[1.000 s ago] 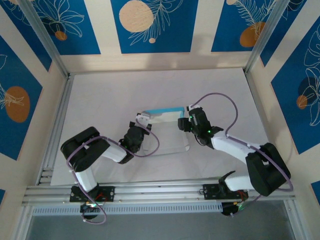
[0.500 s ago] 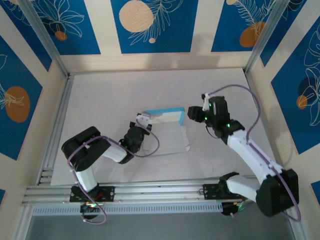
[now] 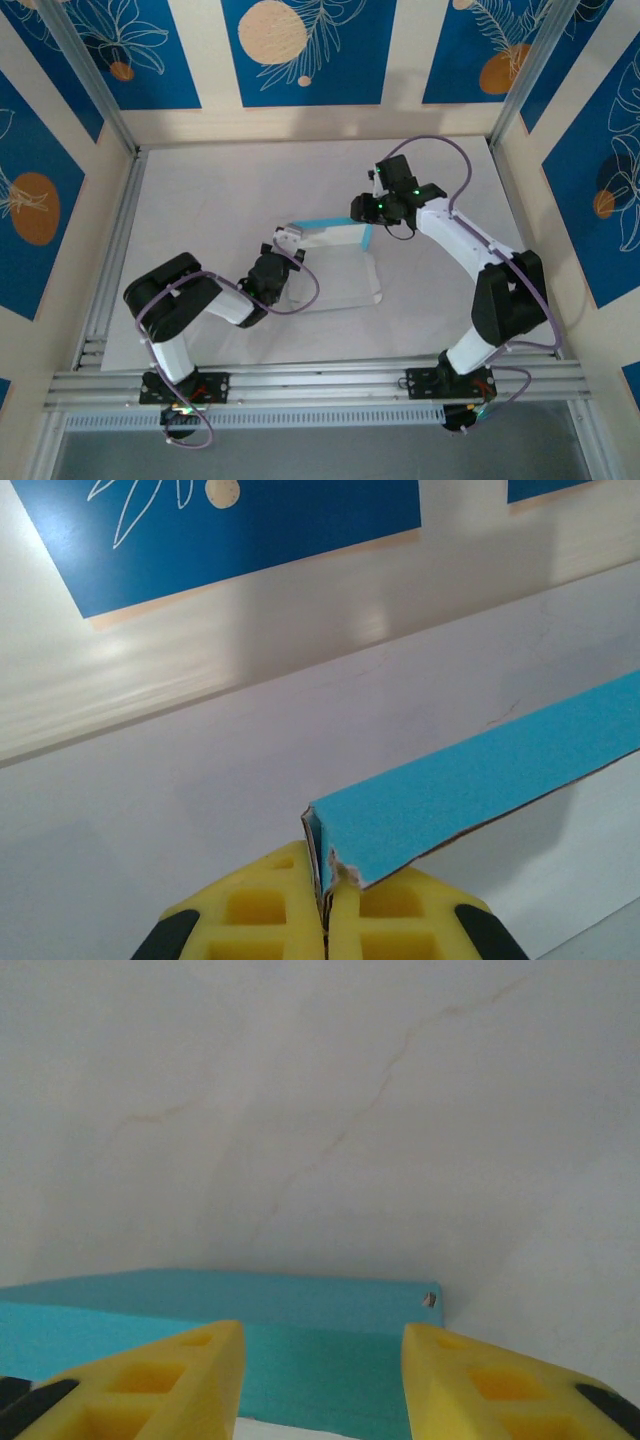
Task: Fold the paper box
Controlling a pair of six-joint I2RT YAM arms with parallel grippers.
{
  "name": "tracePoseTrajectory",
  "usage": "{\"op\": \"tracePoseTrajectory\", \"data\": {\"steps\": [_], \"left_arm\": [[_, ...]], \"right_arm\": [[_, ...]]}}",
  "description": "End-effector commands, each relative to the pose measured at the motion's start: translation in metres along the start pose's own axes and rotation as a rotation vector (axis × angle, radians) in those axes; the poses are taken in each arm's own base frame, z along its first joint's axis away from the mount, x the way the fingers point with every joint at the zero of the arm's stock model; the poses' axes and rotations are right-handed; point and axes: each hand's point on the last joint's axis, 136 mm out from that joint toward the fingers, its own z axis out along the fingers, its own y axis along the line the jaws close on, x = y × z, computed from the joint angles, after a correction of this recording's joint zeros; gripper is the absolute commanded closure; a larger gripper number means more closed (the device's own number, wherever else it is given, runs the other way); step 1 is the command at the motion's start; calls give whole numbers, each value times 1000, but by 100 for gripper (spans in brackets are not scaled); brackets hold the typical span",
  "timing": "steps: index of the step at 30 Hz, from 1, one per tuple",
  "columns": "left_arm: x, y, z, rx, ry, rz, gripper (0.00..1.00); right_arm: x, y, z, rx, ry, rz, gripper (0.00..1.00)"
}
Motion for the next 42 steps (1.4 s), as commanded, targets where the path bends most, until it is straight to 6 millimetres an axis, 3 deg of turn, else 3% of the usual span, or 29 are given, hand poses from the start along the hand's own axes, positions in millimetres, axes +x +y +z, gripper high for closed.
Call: {"op": "tracePoseTrajectory", "data": {"steps": [1,5,10,15,20,29,36,42], "left_arm": [[6,-6,2,31,12,18,100],[7,-7,2,40,14,16,100],[9,-8,1,46,19,18,100],[7,-10,2,57,14,17,100],[6,-14,2,78,11,17,100],[7,-18,2,99,8,11,100],[4,-21,2,117,-4,1,99],[-9,-29,-3,177,-34,-19,80]], "right_arm": [[14,-16,6,85,59,5,55],[26,-34,19,170,85,-10,60],[27,-37,18,194,80,-27,70],[14,-15,-1,112,33,-54,69],[4,34,-24,-43,12,-113,70],[12,98,-18,-302,86,-85,77],[32,96,5,-315,169,-48,78],[45,87,21,-282,197,-32,80]]}}
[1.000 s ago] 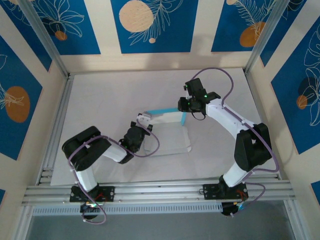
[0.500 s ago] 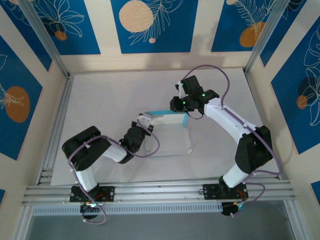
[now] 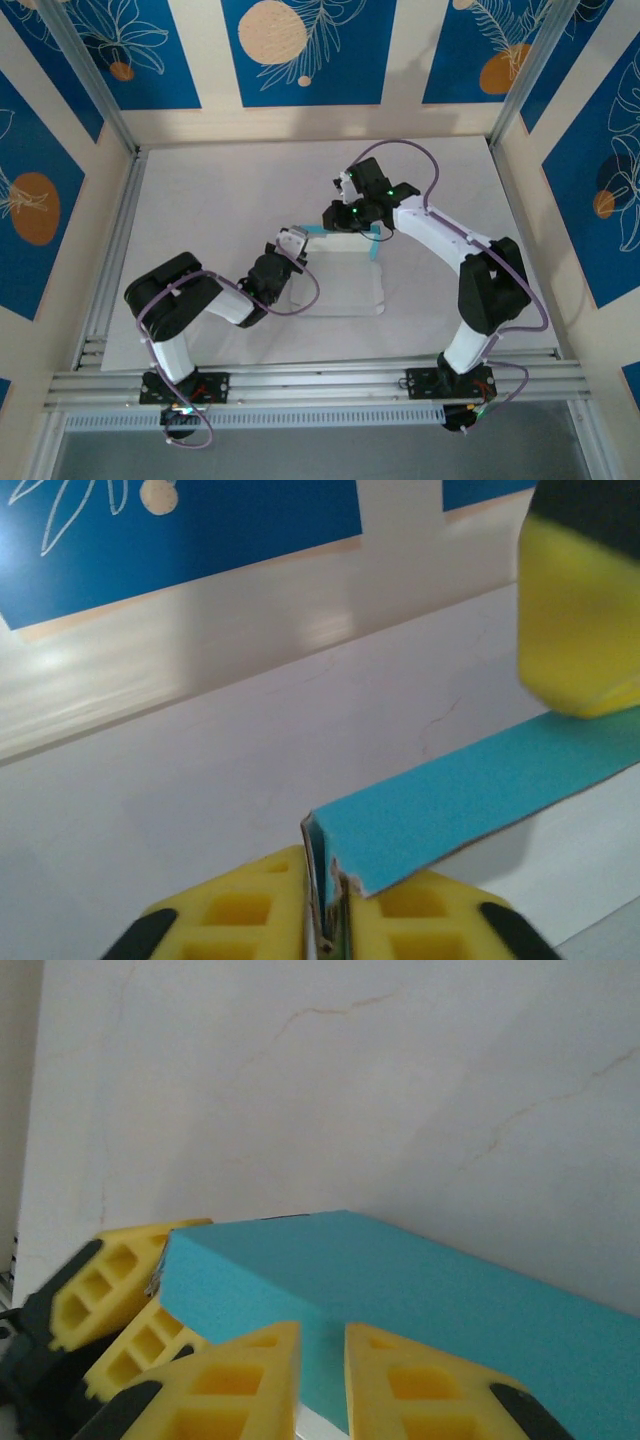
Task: Fold the paper box
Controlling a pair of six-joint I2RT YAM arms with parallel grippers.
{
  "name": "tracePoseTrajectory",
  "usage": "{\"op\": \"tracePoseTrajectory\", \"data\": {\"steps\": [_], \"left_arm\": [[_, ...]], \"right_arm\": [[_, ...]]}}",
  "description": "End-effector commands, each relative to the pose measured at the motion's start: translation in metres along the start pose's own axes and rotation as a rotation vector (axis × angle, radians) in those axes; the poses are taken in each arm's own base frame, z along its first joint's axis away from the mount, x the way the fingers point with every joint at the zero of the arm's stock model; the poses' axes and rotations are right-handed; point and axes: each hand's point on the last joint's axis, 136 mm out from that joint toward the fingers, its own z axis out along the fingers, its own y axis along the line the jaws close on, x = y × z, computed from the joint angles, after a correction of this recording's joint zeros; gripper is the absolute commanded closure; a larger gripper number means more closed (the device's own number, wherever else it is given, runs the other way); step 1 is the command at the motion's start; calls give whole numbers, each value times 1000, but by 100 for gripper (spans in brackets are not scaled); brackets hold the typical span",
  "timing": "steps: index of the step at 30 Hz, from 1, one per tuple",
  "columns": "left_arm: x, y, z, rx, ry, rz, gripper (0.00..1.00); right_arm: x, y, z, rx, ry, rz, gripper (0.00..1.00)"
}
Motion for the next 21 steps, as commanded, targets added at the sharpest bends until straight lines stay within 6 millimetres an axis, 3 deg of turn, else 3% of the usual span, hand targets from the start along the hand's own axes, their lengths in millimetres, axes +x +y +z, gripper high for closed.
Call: {"op": "tracePoseTrajectory", "data": {"steps": [1,5,11,16,21], "left_arm": [[-9,-9,-2,62,-24,-21,77],[-9,-10,-8,84,-24,-35,66],[-13,-7,-15,83,-28,-40,63],[-18,-9,-24,119,-36,-72,52],[-28,-22,-31,219,-19,-103,43]], "right_arm": [[12,0,8,-11,33,19,80],[16,-5,12,40,23,-3,80],[12,-2,1,86,-69,-62,80],[12,-8,-3,130,-88,-85,79],[9,-10,-4,129,-117,-87,79]]}}
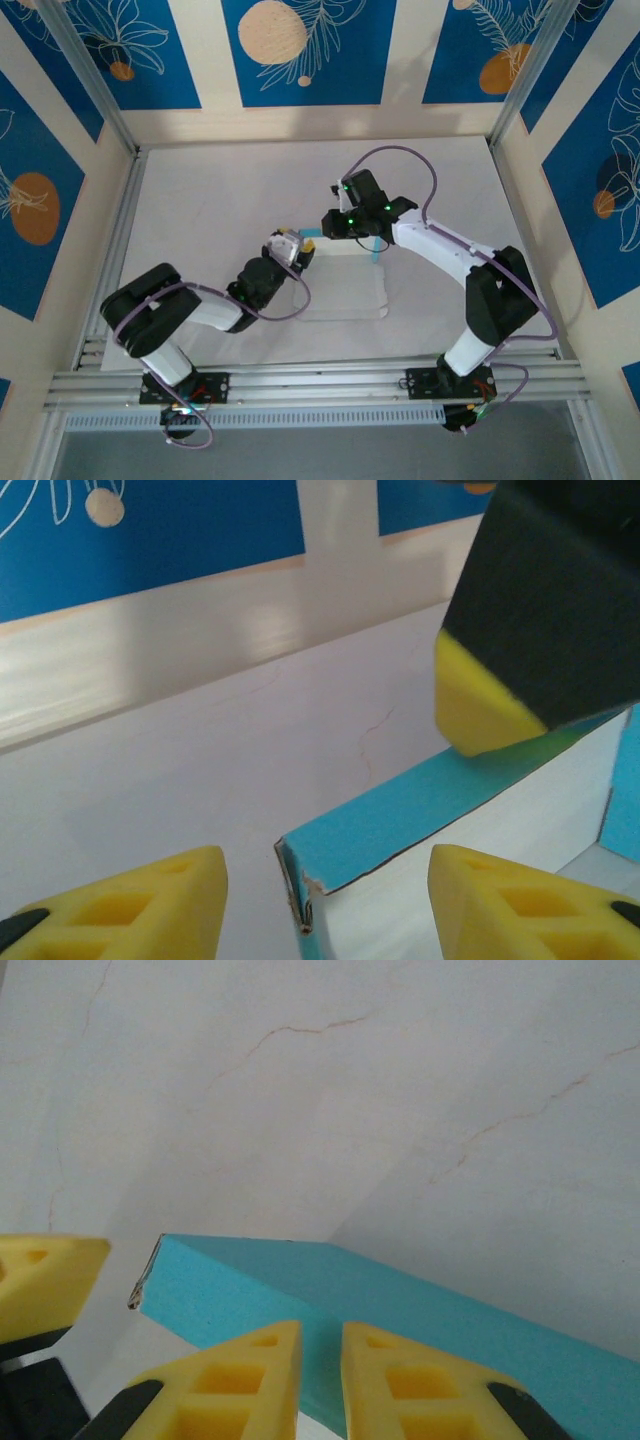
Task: Fold the paper box
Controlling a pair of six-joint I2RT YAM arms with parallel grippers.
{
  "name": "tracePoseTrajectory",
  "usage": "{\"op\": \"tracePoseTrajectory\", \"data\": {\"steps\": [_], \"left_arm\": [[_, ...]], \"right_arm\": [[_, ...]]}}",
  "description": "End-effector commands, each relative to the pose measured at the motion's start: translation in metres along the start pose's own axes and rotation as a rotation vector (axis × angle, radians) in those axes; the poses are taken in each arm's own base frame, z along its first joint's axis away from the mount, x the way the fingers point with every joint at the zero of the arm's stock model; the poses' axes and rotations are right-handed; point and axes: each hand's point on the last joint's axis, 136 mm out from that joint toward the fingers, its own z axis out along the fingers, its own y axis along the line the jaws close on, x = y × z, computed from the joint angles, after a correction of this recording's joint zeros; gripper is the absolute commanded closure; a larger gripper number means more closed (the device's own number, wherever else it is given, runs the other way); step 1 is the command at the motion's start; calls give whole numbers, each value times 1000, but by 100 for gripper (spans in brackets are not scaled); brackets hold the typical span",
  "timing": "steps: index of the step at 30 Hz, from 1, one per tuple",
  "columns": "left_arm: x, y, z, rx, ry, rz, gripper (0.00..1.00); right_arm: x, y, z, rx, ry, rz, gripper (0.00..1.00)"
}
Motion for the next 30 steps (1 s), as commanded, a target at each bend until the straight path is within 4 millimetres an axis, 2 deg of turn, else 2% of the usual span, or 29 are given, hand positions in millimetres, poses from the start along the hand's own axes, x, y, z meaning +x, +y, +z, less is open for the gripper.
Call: {"op": "tracePoseTrajectory", "data": {"steps": [1,8,14,17,19,23,26,30], "left_arm": [[-8,-16,-5,103,21,-50,43],[-30,-30,-25,221,94,-131,40],[-65,-14,-44,173,202,-171,44],[-74,14,-47,29,265,-237,48],[-67,33,-44,-46,348,-355,50],[-41,24,-18,72,527,-572,45],[-31,9,-1,167,555,-669,43],[-23,-6,11,254,564,-787,44]], "right_arm": [[3,-7,-5,33,-5,-8,79],[2,-6,-8,37,-17,-24,79],[4,-6,-10,32,-29,-27,79],[7,-6,-10,32,-28,-26,79],[8,-6,-10,33,-29,-30,79],[11,-6,-10,31,-29,-28,79],[13,-6,-9,29,-23,-27,79],[16,-4,-7,30,-18,-25,79]]}}
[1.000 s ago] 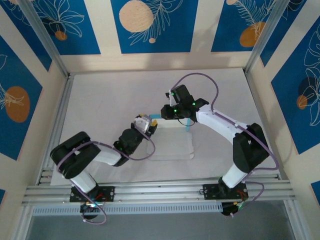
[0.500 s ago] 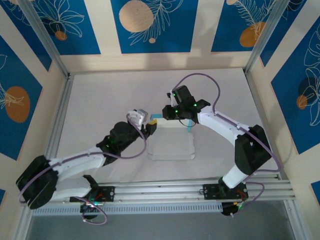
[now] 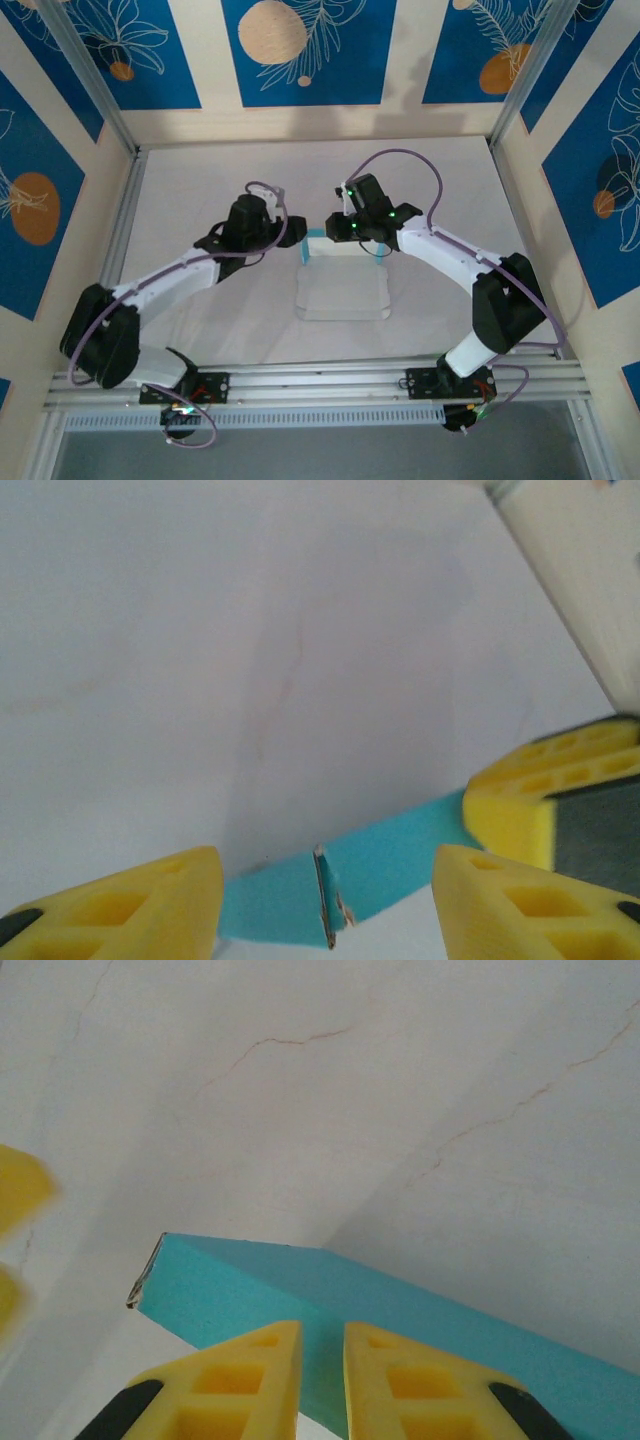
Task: Fold the paper box
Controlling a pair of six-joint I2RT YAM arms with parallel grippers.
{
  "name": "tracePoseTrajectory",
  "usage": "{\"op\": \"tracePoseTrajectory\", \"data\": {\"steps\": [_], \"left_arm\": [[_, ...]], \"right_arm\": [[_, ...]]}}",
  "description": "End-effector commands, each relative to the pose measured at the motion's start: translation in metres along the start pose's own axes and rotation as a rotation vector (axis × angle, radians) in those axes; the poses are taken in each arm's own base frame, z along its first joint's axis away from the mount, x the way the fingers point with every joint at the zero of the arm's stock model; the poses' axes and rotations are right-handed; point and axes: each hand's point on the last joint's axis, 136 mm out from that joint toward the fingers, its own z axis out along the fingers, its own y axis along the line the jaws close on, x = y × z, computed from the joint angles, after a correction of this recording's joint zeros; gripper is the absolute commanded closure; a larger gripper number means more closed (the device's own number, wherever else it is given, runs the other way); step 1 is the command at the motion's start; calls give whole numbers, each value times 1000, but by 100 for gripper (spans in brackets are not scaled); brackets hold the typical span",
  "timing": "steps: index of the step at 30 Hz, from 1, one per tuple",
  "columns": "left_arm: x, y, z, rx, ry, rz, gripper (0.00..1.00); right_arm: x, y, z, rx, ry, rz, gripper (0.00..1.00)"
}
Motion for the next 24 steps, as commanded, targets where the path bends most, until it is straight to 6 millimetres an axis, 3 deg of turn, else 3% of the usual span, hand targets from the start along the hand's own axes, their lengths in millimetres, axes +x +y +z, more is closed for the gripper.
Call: {"op": "tracePoseTrajectory", "data": {"steps": [1,24], "left_arm": [[9,-24,4,157,70,-116,45],[45,15,24,100,95,-191,72]], "right_arm": [[11,0,-1,11,22,-3,79],[22,5,6,12,41,-5,81]]}}
